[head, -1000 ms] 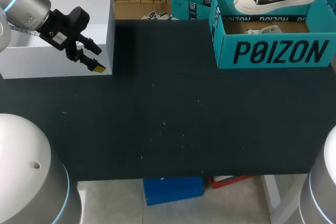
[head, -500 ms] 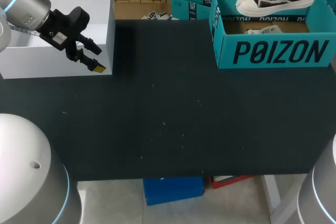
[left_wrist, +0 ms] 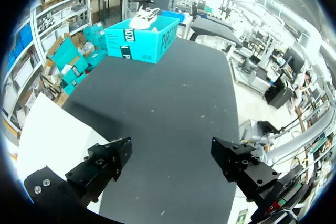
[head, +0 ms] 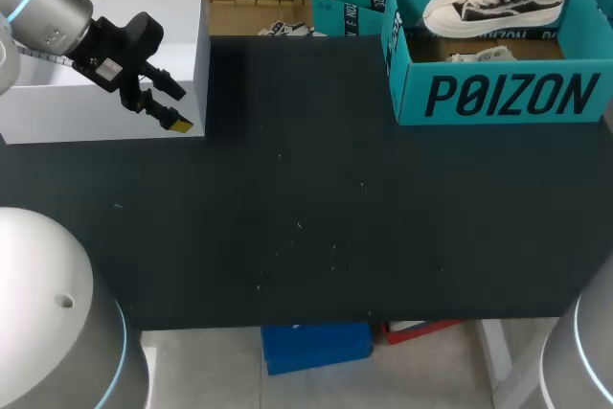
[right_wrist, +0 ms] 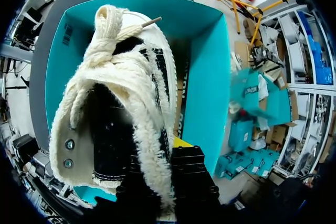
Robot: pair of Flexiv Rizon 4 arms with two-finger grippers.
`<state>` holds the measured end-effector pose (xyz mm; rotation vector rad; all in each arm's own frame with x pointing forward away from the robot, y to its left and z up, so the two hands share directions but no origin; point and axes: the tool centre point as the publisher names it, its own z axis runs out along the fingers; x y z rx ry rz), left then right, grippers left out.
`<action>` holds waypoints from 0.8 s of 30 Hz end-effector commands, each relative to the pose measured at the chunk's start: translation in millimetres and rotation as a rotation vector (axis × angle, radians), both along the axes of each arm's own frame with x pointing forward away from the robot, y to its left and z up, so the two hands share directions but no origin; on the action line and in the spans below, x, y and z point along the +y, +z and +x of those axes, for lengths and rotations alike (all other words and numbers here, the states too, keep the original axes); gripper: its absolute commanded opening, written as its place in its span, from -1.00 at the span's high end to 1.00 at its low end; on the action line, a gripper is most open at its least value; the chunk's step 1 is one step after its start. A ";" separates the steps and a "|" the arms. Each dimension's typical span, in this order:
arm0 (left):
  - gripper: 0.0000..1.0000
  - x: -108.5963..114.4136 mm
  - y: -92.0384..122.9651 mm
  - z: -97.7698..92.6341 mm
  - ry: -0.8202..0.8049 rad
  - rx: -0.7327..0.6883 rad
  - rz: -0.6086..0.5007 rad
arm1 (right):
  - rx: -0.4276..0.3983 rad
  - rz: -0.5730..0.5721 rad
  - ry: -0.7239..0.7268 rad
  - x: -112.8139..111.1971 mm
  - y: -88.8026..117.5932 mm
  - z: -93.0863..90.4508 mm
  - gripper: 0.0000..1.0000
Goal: Take the shoe out of the shoebox, open the shoe tongue, remove and reinsert the insole, then place the shoe into the shoebox
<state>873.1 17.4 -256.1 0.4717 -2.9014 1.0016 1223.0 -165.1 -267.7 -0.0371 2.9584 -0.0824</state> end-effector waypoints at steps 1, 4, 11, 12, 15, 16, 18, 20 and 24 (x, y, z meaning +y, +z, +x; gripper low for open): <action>-1.00 -0.5 -0.3 -1.5 0.003 -0.003 0.003 | 0.042 0.005 -0.007 3.9 -13.8 18.1 1.00; -1.00 -0.5 -0.3 -1.5 0.003 -0.003 0.003 | 0.051 0.010 -0.012 7.0 -21.4 21.5 1.00; -1.00 -0.5 -0.3 -1.5 0.003 -0.003 0.003 | 0.065 0.012 -0.033 11.1 -37.8 29.8 1.00; -1.00 -0.5 -0.3 -1.5 0.003 -0.003 0.003 | 0.065 0.011 -0.035 10.7 -40.7 31.1 1.00; -1.00 -0.5 -0.3 -1.5 0.003 -0.003 0.003 | 0.070 0.010 -0.040 9.2 -47.4 33.9 1.00; -1.00 -0.5 -0.3 -1.5 0.003 -0.003 0.003 | 0.075 0.010 -0.043 8.2 -50.5 34.2 1.00; -1.00 -0.5 -0.3 -1.5 0.003 -0.003 0.003 | 0.081 0.012 -0.045 8.2 -53.6 35.8 1.00; -1.00 -0.5 -0.3 -1.5 0.003 -0.003 0.003 | 0.087 0.013 -0.043 8.2 -58.0 37.1 1.00; -1.00 -0.5 -0.3 -1.5 0.003 -0.003 0.003 | 0.101 0.019 -0.037 7.6 -66.6 38.8 1.00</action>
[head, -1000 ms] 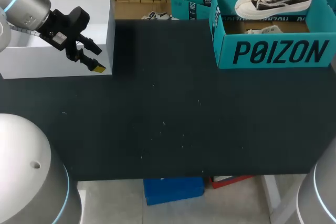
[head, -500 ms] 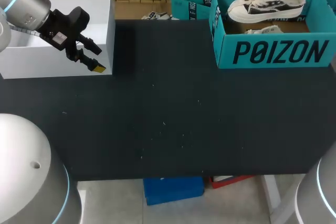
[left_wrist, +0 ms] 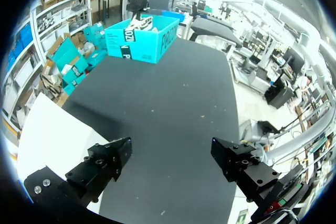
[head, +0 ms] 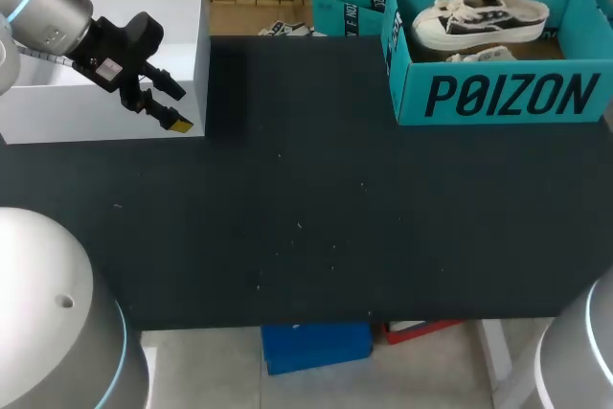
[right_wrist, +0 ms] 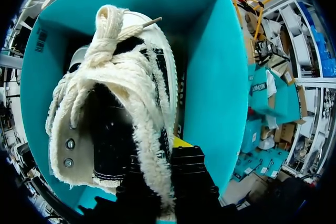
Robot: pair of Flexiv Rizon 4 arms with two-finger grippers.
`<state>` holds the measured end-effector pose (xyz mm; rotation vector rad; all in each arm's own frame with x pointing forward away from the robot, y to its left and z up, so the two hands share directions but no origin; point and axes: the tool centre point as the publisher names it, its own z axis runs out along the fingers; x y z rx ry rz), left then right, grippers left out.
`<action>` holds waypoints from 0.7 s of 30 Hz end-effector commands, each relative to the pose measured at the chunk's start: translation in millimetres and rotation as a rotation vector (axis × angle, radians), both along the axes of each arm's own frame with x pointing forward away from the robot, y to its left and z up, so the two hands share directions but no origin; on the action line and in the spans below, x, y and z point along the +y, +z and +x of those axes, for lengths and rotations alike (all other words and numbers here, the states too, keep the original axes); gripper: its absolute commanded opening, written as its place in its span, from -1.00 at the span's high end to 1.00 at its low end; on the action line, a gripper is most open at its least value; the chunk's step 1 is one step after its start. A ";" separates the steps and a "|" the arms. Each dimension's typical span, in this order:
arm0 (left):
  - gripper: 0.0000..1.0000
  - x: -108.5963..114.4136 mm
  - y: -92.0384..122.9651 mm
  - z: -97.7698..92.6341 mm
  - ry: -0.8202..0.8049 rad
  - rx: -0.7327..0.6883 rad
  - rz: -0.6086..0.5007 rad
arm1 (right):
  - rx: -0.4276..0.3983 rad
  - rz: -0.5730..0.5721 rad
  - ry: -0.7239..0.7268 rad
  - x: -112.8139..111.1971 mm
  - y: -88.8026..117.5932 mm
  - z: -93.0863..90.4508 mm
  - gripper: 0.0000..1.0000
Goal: Take the shoe out of the shoebox, open the shoe tongue, remove and reinsert the insole, then place the shoe into the shoebox
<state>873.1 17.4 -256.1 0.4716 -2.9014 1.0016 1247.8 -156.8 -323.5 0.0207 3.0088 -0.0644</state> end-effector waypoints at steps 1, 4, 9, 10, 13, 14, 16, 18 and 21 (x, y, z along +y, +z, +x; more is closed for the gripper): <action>-1.00 -0.5 -0.3 -1.5 0.003 -0.003 0.003 | 0.057 0.006 0.008 -0.8 -13.5 14.6 1.00; -1.00 -0.5 -0.3 -1.5 0.003 -0.003 0.003 | 0.065 0.010 0.010 -0.4 -20.0 16.5 1.00; -1.00 -0.5 -0.3 -1.5 0.003 -0.003 0.003 | 0.075 0.016 0.015 1.3 -29.6 16.8 1.00; -1.00 -0.5 -0.3 -1.5 0.003 -0.003 0.003 | 0.077 0.017 0.014 1.5 -32.1 16.0 1.00; -1.00 -0.5 -0.3 -1.5 0.003 -0.003 0.003 | 0.085 0.020 0.015 2.4 -40.7 13.8 1.00; -1.00 -0.5 -0.3 -1.5 0.003 -0.003 0.003 | 0.090 0.020 0.017 3.3 -42.5 13.4 1.00; -1.00 -0.5 -0.3 -1.5 0.003 -0.003 0.003 | 0.093 0.021 0.018 4.9 -46.7 12.7 1.00; -1.00 -0.5 -0.3 -1.5 0.003 -0.003 0.003 | 0.100 0.019 0.019 5.6 -50.8 11.1 1.00; -1.00 -0.5 -0.3 -1.5 0.003 -0.003 0.003 | 0.102 0.015 0.019 5.8 -54.5 10.1 1.00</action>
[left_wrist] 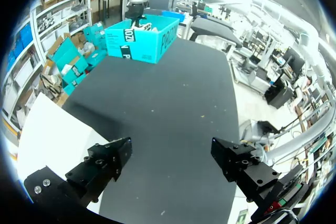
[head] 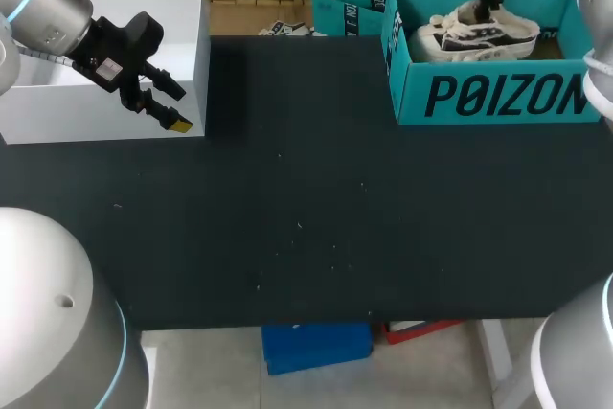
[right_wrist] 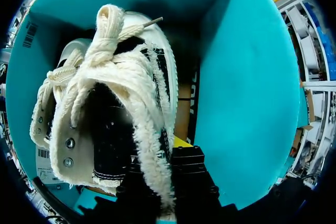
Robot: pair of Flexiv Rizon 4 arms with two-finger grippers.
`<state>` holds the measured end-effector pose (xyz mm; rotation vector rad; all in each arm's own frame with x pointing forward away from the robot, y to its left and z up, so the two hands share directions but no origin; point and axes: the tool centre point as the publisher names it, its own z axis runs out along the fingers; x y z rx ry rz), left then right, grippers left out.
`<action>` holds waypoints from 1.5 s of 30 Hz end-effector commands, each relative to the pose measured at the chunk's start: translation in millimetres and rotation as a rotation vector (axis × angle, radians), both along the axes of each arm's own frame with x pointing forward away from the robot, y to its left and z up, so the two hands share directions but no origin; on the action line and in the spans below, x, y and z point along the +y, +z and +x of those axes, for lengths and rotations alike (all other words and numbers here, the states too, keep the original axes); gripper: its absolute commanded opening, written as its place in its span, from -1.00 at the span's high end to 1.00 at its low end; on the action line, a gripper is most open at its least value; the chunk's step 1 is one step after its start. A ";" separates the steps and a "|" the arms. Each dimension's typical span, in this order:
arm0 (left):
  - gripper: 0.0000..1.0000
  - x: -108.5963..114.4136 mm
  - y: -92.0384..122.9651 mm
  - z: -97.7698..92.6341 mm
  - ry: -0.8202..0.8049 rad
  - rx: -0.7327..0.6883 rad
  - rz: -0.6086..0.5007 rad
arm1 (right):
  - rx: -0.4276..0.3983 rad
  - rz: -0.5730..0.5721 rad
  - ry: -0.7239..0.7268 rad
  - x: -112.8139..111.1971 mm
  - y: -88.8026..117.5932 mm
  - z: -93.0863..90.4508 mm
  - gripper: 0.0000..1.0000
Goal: Take the shoe out of the shoebox, open the shoe tongue, remove and reinsert the insole, then place the shoe into the shoebox
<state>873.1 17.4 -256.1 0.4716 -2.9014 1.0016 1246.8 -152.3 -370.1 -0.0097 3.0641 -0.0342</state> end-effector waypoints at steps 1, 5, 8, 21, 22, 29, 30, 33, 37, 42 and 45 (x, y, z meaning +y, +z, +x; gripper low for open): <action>-1.00 -0.5 -0.3 -1.5 0.003 -0.003 0.003 | 0.047 -0.011 0.003 1.3 -8.1 11.1 1.00; -1.00 -0.5 -0.3 -1.5 0.003 -0.003 0.003 | 0.050 -0.013 -0.005 0.7 -9.0 10.0 -1.00; -1.00 -0.5 -0.3 -1.5 0.003 -0.003 0.003 | 0.047 -0.012 -0.006 0.7 -3.4 9.1 -1.00; -1.00 -0.5 -0.3 -1.5 0.003 -0.003 0.003 | 0.031 -0.003 -0.072 -5.2 51.7 -13.9 -1.00; -1.00 -0.5 -0.3 -1.5 0.003 -0.003 0.003 | 0.025 -0.008 -0.072 -6.2 57.4 -15.9 -1.00; -1.00 -0.5 -0.3 -1.5 0.003 -0.003 0.003 | -0.023 -0.049 -0.100 -9.9 100.9 -28.4 0.33; -1.00 -0.5 -0.3 -1.5 0.003 -0.003 0.003 | -0.033 -0.052 -0.105 -8.7 107.7 -30.3 0.48; -1.00 -0.5 -0.3 -1.5 0.003 -0.003 0.003 | -0.065 -0.073 -0.106 -3.3 129.1 -36.8 0.51; -1.00 -0.5 -0.3 -1.5 0.003 -0.003 0.003 | -0.078 -0.101 -0.200 11.3 157.5 -58.3 0.51; -1.00 -0.5 -0.3 -1.5 0.003 -0.003 0.003 | -0.127 -0.136 -0.284 37.2 180.0 -88.0 0.36; -1.00 -0.5 -0.3 -1.5 0.003 -0.003 0.003 | -0.158 -0.136 -0.343 52.4 187.7 -110.5 0.27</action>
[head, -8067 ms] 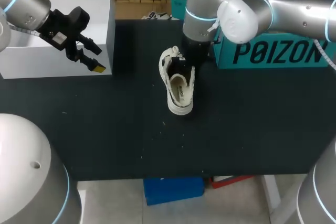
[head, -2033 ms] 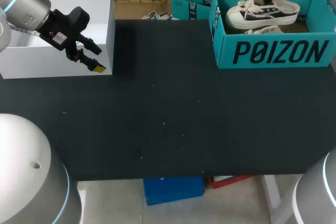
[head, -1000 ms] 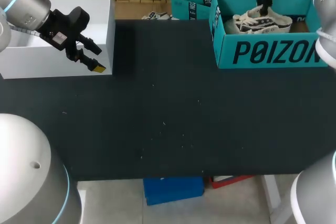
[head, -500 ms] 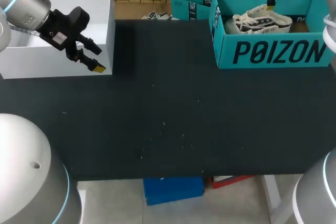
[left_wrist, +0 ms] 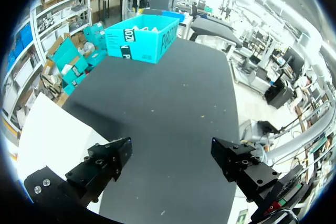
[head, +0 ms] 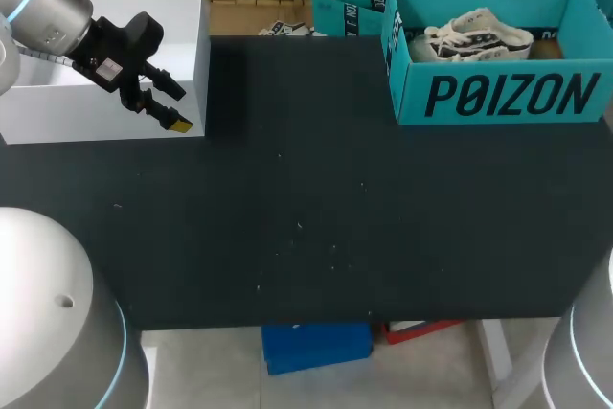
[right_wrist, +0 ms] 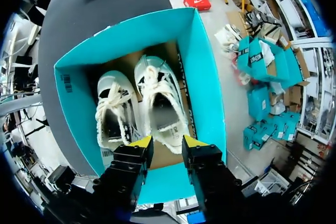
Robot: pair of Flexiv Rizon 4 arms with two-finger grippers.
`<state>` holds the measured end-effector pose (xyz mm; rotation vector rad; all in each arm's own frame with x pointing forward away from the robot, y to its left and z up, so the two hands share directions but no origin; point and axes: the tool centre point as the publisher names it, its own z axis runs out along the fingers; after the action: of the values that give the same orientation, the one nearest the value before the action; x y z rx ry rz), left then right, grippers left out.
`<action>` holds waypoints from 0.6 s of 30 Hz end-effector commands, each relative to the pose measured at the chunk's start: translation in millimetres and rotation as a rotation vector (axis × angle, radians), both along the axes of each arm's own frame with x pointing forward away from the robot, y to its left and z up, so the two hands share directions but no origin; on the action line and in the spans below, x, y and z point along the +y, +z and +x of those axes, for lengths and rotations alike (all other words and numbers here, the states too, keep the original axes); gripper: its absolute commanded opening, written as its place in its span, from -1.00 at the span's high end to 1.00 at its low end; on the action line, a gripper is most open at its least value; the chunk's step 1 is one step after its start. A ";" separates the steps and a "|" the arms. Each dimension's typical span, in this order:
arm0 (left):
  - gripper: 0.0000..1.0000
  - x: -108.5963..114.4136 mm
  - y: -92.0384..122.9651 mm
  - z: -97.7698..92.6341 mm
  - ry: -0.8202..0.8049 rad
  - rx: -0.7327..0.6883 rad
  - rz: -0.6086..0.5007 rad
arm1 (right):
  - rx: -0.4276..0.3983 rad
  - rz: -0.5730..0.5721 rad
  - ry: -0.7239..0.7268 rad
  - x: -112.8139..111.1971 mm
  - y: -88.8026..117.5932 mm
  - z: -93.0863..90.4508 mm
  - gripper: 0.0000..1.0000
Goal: Take the shoe out of the shoebox, open the shoe tongue, remove and reinsert the insole, then place the shoe into the shoebox
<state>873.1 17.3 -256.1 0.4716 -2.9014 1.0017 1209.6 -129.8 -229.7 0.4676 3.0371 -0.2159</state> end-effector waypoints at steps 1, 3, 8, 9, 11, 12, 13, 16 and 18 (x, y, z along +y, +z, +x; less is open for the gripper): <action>-1.00 -0.5 -0.3 -1.5 0.003 -0.003 0.003 | -0.170 -0.059 -0.032 34.9 48.9 -80.5 0.28; -1.00 -0.5 -0.3 -1.5 0.003 -0.003 0.003 | -0.190 -0.061 -0.067 45.6 51.6 -96.2 0.25; -1.00 -0.5 -0.3 -1.5 0.003 -0.003 0.003 | -0.231 -0.065 -0.163 69.1 51.3 -146.2 0.00; -1.00 -0.5 -0.3 -1.5 0.003 -0.003 0.003 | -0.231 -0.066 -0.178 74.8 50.9 -156.0 -0.37; -1.00 -0.5 -0.3 -1.5 0.003 -0.003 0.003 | -0.243 -0.060 -0.212 86.5 50.7 -175.4 -0.37; -1.00 -0.5 -0.3 -1.5 0.003 -0.003 0.003 | -0.247 -0.062 -0.218 92.1 49.8 -184.1 -0.58; -1.00 -0.5 -0.3 -1.5 0.003 -0.003 0.003 | -0.256 -0.063 -0.232 97.4 48.2 -191.8 -0.92; -1.00 -0.5 -0.3 -1.5 0.003 -0.003 0.003 | -0.276 -0.057 -0.252 114.4 41.3 -210.9 -1.00; -1.00 -0.5 -0.3 -1.5 0.003 -0.003 0.003 | -0.296 -0.048 -0.266 125.0 36.5 -218.2 -1.00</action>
<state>873.1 17.3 -256.1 0.4715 -2.9014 1.0017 1056.2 -43.5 -181.7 0.9496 3.0437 -0.1275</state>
